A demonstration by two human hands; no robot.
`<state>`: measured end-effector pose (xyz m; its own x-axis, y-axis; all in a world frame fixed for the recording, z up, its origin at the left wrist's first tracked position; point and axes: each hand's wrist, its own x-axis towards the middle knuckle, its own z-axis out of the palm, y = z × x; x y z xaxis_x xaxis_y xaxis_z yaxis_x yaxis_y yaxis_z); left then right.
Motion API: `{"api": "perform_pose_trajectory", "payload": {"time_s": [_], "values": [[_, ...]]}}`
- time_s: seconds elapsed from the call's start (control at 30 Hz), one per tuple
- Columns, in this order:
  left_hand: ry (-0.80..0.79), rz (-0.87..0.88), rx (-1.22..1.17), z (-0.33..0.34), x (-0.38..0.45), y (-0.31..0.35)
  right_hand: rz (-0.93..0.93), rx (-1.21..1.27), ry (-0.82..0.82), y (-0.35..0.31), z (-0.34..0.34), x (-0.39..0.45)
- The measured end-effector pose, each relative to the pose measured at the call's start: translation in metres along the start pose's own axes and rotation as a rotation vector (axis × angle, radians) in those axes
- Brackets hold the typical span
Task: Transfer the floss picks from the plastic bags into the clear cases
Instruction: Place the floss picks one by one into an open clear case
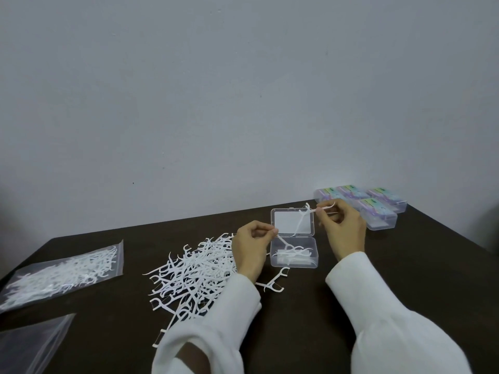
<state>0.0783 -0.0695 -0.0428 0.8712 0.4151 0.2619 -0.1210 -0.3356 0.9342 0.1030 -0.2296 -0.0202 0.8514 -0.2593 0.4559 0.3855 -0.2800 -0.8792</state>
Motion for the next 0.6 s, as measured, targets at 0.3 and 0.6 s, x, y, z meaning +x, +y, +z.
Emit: {"api": "perform_pose_trajectory", "payload": {"time_s": [0.3, 0.6], "values": [[-0.031, 0.19, 0.197, 0.006, 0.002, 0.004, 0.025, 0.034, -0.212, -0.004, 0.001, -0.005], [-0.181, 0.082, -0.137, 0.005, -0.001, 0.015, -0.043, -0.01, -0.375, -0.005, 0.004, -0.007]]}}
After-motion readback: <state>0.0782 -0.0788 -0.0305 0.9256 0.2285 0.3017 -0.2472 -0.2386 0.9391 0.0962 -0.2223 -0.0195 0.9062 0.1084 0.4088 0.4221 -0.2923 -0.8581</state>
